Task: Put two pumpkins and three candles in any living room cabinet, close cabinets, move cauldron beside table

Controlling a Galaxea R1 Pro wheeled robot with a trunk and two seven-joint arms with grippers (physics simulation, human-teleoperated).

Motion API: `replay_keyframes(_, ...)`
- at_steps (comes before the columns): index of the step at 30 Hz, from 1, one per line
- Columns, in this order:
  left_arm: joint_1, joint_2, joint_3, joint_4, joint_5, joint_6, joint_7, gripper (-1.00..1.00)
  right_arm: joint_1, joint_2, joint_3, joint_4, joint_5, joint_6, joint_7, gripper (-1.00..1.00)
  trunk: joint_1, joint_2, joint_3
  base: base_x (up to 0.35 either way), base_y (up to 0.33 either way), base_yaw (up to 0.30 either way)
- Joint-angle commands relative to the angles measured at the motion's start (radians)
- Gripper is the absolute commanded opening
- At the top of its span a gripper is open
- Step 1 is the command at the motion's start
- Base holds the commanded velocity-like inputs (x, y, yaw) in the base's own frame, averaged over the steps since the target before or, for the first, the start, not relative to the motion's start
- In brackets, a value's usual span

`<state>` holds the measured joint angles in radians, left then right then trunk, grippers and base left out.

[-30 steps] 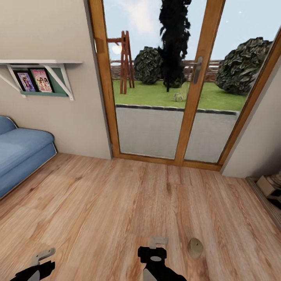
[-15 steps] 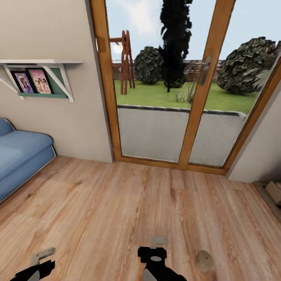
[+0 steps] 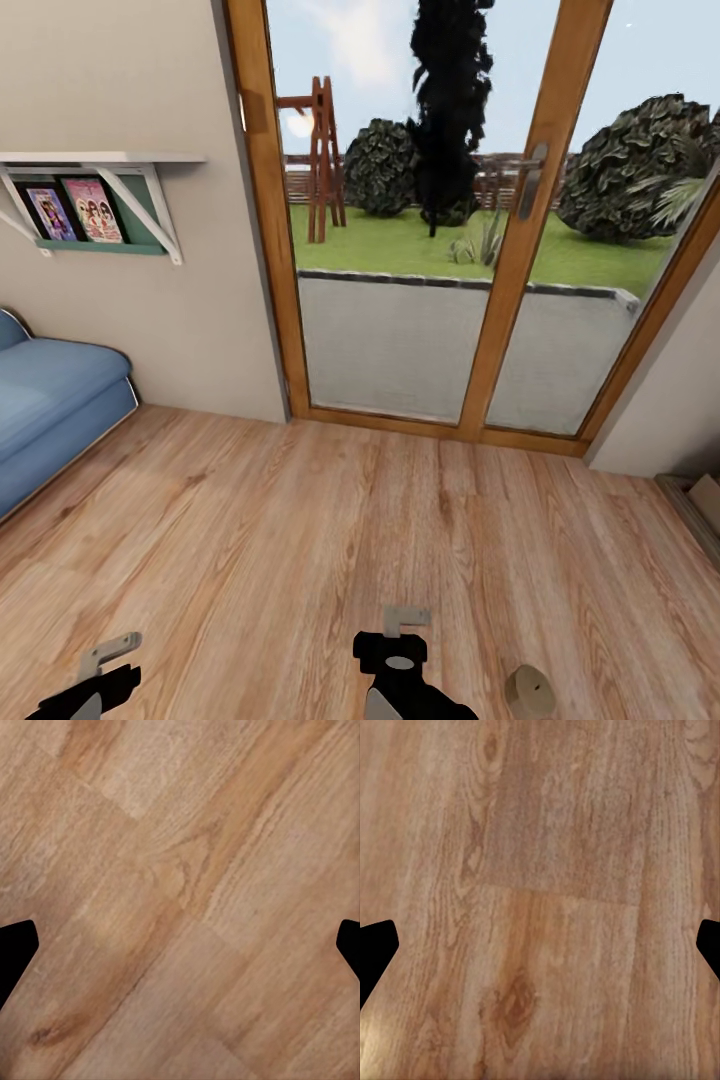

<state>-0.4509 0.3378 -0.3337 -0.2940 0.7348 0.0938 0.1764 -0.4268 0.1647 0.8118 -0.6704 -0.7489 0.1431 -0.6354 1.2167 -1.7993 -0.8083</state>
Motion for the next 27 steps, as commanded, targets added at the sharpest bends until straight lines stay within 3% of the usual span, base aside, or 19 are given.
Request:
replay_keyframes(1,0.0,0.001,-0.008,-0.003,0.008,0.004,0.008,1.0,-0.001,-0.001,0.004,-0.001,-0.003,0.006,-0.007,1.0,0.0,0.0,-0.001,0.002,-0.001,0.0)
replay_keyframes(11,0.0,0.002,-0.007,-0.003,0.008,0.004,0.007,1.0,-0.001,0.0,0.002,-0.001,-0.008,0.006,-0.007,1.0,0.0,0.0,-0.001,0.055,-0.093,0.0)
replay_keyframes(21,0.0,0.003,-0.008,-0.003,0.008,0.004,0.007,1.0,-0.001,0.001,0.001,0.0,-0.009,0.006,-0.007,1.0,0.0,0.0,-0.001,0.112,0.139,0.0)
replay_keyframes(27,0.0,0.0,-0.008,-0.004,0.006,0.003,0.008,1.0,-0.001,0.001,0.001,0.0,-0.012,0.005,-0.007,1.0,0.0,0.0,-0.001,0.121,-0.044,0.0)
